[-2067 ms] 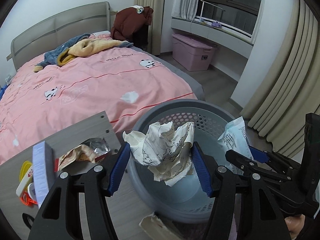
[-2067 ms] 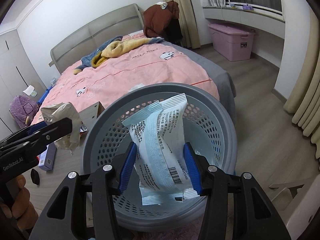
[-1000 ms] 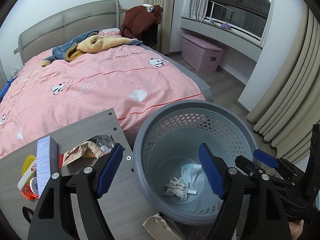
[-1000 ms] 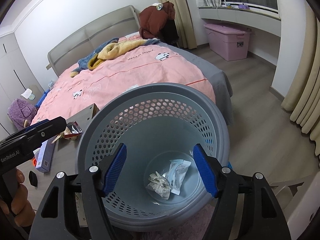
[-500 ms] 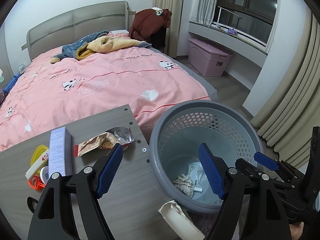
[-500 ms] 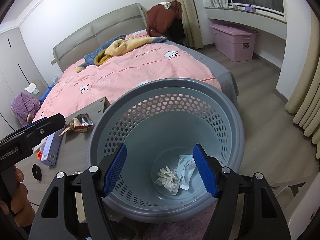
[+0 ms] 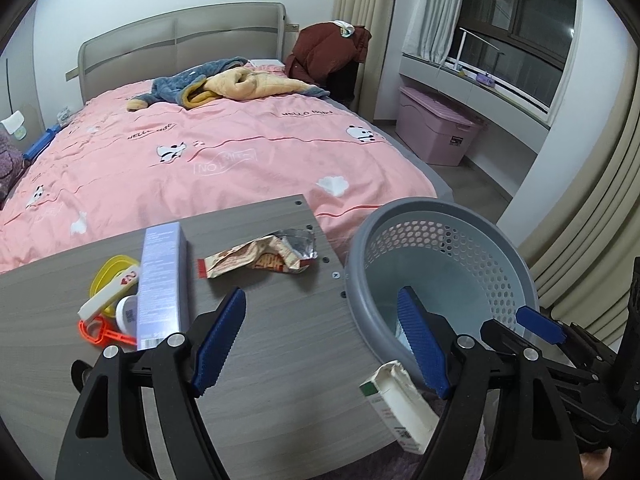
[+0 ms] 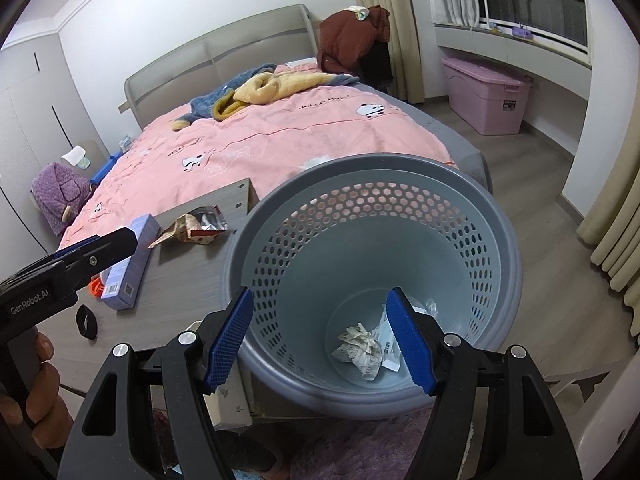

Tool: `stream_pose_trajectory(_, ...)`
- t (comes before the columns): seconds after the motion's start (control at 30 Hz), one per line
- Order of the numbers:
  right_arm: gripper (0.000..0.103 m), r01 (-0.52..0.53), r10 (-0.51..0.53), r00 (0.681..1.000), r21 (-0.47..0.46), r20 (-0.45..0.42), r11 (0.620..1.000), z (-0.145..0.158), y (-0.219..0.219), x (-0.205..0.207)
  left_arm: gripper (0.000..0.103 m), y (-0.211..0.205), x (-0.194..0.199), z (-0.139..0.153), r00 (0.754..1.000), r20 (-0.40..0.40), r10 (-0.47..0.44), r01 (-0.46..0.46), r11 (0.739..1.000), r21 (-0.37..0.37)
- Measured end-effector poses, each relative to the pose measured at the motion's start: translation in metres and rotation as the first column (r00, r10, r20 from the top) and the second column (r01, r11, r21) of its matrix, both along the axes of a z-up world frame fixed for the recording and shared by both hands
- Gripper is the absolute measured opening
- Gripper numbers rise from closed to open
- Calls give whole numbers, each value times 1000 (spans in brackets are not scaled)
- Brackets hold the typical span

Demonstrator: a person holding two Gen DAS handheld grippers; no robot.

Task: Collect trash
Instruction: 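Grasp the white carton with the right gripper and lift it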

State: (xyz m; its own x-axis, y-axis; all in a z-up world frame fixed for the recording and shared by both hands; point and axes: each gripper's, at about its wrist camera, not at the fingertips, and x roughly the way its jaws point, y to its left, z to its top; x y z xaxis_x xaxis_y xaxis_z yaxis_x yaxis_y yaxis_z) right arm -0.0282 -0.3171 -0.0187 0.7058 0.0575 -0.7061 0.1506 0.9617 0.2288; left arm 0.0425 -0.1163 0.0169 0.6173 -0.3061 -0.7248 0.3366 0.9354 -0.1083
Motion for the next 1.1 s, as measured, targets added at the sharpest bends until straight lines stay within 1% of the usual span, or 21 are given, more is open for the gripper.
stream_pose_trajectory(0.27,68,-51,51,999,-25,2,998,3,31,-8,75,35,-16,2,998,15,56,-56,998,-13)
stream_pose_trajectory(0.47,68,-95,95,996,-54,-3,994,1,57,-11,75,66,-24,-1,993,25,113,-113,994,3)
stream_pose_trajectory(0.67,68,-144,142,989,-77,-29,987,-5,80,-16,75,98,-32,-6,984,27,179,-179,984,17)
stream_pose_trajectory(0.8,68,-148,144,988,-90,-49,985,-11,89,-17,75,116,-36,-12,977,23,211,-212,977,26)
stream_pose_trajectory(0.97,68,-142,134,987,-97,-85,985,-25,94,-15,75,128,-39,-21,973,6,232,-232,972,38)
stream_pose_trajectory(1.1,63,-145,133,986,-119,-103,982,-33,100,-12,75,139,-42,-24,968,1,252,-252,967,38)
